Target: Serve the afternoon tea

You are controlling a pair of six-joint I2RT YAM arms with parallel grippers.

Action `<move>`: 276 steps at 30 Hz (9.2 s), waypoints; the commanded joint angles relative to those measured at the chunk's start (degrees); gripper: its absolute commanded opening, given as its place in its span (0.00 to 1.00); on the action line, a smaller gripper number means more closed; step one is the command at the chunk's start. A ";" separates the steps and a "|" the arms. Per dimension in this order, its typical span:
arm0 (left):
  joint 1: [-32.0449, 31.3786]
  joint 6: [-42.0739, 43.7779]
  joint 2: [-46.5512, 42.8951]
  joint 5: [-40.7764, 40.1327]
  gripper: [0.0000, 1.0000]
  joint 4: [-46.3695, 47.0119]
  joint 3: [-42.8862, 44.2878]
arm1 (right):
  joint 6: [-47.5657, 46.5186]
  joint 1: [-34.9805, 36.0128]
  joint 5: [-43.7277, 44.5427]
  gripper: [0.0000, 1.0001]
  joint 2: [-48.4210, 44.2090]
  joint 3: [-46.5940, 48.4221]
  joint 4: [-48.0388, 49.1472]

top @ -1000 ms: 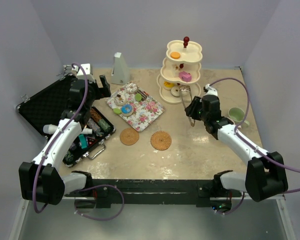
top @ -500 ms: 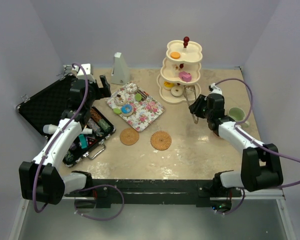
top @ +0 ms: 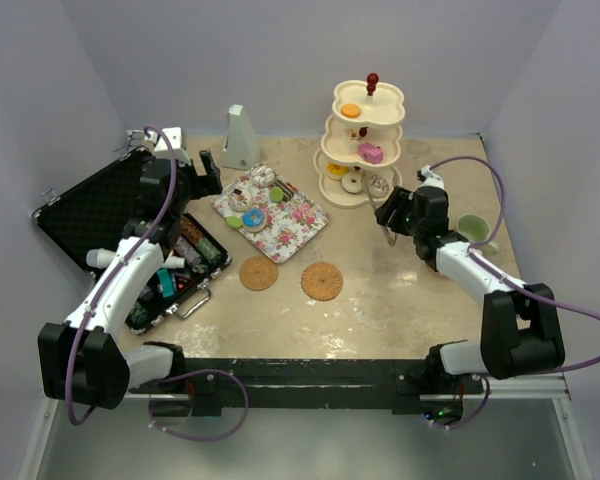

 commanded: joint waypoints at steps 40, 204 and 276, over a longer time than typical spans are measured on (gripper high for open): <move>-1.31 -0.26 0.64 -0.66 1.00 1.62 0.70 | 10.53 29.07 -7.90 0.51 6.44 1.44 14.23; -1.40 -0.26 0.20 -0.13 1.00 1.44 1.05 | -0.89 -6.79 -14.32 0.52 -4.36 -4.27 9.95; -1.66 0.44 -0.50 -1.27 1.00 1.00 1.40 | 1.92 17.56 -16.78 0.34 24.29 13.75 16.71</move>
